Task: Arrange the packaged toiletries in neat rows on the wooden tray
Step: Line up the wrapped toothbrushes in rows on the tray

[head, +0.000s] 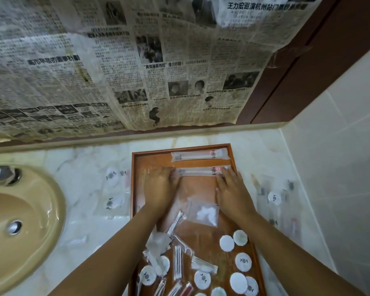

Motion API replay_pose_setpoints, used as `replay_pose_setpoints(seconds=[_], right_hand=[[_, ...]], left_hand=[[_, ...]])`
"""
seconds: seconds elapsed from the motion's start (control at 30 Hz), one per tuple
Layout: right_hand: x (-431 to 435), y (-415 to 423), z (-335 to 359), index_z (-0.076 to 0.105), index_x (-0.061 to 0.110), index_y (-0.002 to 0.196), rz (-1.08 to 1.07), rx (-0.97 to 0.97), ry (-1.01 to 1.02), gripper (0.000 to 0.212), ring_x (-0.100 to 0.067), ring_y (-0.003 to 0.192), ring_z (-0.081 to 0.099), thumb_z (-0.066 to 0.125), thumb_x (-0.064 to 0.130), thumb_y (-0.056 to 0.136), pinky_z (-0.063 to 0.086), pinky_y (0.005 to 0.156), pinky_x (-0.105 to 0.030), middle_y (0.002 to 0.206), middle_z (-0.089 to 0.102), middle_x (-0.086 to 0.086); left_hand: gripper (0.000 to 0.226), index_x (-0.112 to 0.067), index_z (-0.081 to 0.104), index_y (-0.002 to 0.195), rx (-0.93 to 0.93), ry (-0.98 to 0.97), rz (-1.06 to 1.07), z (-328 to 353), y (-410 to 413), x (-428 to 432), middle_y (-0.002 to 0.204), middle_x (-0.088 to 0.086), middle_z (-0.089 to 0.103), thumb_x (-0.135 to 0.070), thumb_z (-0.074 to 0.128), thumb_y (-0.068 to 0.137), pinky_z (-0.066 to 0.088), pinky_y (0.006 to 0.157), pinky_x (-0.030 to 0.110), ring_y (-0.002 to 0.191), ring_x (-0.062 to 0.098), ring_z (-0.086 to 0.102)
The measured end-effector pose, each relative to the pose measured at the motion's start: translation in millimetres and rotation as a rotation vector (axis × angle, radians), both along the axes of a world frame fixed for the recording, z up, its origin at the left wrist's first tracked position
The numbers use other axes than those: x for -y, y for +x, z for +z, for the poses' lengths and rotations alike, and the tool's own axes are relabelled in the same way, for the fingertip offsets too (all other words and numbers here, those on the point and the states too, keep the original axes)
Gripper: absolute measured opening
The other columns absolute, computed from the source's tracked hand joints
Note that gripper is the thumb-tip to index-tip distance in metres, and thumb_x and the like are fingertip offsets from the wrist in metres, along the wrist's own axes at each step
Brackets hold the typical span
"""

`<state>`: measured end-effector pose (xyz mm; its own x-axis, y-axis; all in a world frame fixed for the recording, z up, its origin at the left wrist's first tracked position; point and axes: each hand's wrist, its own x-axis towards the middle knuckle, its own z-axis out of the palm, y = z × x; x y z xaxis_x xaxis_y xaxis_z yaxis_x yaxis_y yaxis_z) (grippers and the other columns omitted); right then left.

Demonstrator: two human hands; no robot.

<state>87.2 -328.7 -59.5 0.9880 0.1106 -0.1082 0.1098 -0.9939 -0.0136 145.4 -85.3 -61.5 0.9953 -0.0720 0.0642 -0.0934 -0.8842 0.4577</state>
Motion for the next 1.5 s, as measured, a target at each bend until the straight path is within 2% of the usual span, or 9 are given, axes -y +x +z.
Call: replay_pose_setpoints(seconds=[0.17, 0.3, 0.37, 0.43, 0.5, 0.67, 0.93, 1.13, 1.5], right_hand=[[-0.1, 5.9, -0.8, 0.039, 0.011, 0.155, 0.004, -0.026, 0.031, 0.059, -0.030, 0.154, 0.023, 0.035, 0.043, 0.105, 0.003, 0.127, -0.048, 0.163, 0.034, -0.008], [-4.4, 5.5, -1.9, 0.031, 0.011, 0.159, 0.018, -0.084, -0.010, 0.067, -0.029, 0.155, 0.017, 0.029, 0.051, 0.105, -0.016, 0.122, -0.038, 0.166, 0.027, -0.008], [-6.1, 7.4, -2.4, 0.023, 0.011, 0.161, -0.004, -0.084, 0.015, 0.071, -0.027, 0.156, 0.011, 0.027, 0.055, 0.104, -0.021, 0.121, -0.034, 0.168, 0.021, -0.008], [-7.8, 9.8, -4.0, 0.018, 0.011, 0.162, -0.013, -0.085, 0.020, 0.076, -0.026, 0.157, 0.007, 0.021, 0.059, 0.104, -0.020, 0.121, -0.036, 0.169, 0.015, -0.007], [-10.0, 11.5, -5.0, 0.014, 0.010, 0.162, -0.014, -0.102, 0.015, 0.080, -0.026, 0.157, 0.002, 0.014, 0.062, 0.102, -0.016, 0.122, -0.041, 0.170, 0.010, -0.007], [-16.8, 17.3, -4.1, 0.011, 0.009, 0.162, -0.067, -0.110, -0.058, 0.089, -0.030, 0.157, -0.004, 0.009, 0.071, 0.098, -0.010, 0.122, -0.059, 0.170, 0.007, -0.010], [-16.5, 22.4, -3.4, 0.007, 0.013, 0.163, -0.086, -0.126, -0.071, 0.091, -0.029, 0.157, -0.009, 0.006, 0.075, 0.096, -0.012, 0.118, -0.066, 0.171, 0.001, -0.008], [-17.4, 18.1, -6.6, 0.015, 0.011, 0.162, -0.081, -0.088, -0.042, 0.092, -0.031, 0.157, 0.000, 0.009, 0.075, 0.096, -0.006, 0.121, -0.064, 0.170, 0.008, -0.011], [-22.2, 18.5, -1.7, 0.017, 0.015, 0.162, -0.109, -0.127, -0.049, 0.094, -0.039, 0.156, 0.001, 0.004, 0.078, 0.093, -0.010, 0.118, -0.069, 0.169, 0.009, -0.018]], left_hand=[[0.030, -0.022, 0.079, 0.090, 0.064, 0.063, -0.054, -3.7, -1.7, -1.3, 0.087, 0.000, 0.074, -0.039, 0.055, 0.097, 0.048, 0.071, 0.037, 0.079, 0.026, 0.065], [0.033, -0.010, 0.068, 0.126, 0.210, 0.101, -0.279, -5.3, -9.4, 5.0, 0.127, 0.012, 0.066, -0.027, 0.060, 0.099, 0.046, 0.100, 0.047, 0.118, 0.035, 0.058], [0.055, -0.009, 0.047, 0.150, 0.086, 0.208, -0.408, -5.5, -14.7, 9.8, 0.155, 0.012, 0.046, -0.041, 0.046, 0.105, 0.027, 0.120, 0.052, 0.146, 0.032, 0.038], [0.070, -0.013, 0.018, 0.161, -0.095, 0.301, -0.440, -5.9, -17.0, 13.5, 0.168, 0.007, 0.012, -0.056, 0.024, 0.106, 0.003, 0.127, 0.048, 0.157, 0.024, 0.006], [0.076, -0.015, 0.000, 0.162, -0.176, 0.345, -0.435, -6.3, -17.0, 15.0, 0.168, 0.004, -0.008, -0.063, 0.011, 0.104, -0.008, 0.126, 0.046, 0.156, 0.020, -0.013], [0.081, -0.014, -0.011, 0.160, -0.207, 0.381, -0.385, -6.2, -11.6, 23.6, 0.167, 0.006, -0.022, -0.067, 0.006, 0.102, -0.010, 0.125, 0.050, 0.152, 0.018, -0.028], [0.084, -0.014, -0.016, 0.159, -0.230, 0.346, -0.373, -10.7, -8.8, 26.9, 0.166, 0.007, -0.025, -0.069, -0.002, 0.098, -0.007, 0.126, 0.050, 0.151, 0.019, -0.029], [0.085, -0.013, -0.013, 0.160, -0.228, 0.215, -0.345, -13.0, -13.4, 30.0, 0.167, 0.005, -0.022, -0.069, 0.012, 0.100, -0.005, 0.127, 0.044, 0.153, 0.017, -0.024], [0.085, -0.014, -0.017, 0.159, -0.267, 0.248, -0.318, -10.8, -14.4, 30.9, 0.166, 0.004, -0.027, -0.070, 0.006, 0.099, -0.006, 0.127, 0.046, 0.152, 0.017, -0.028]])
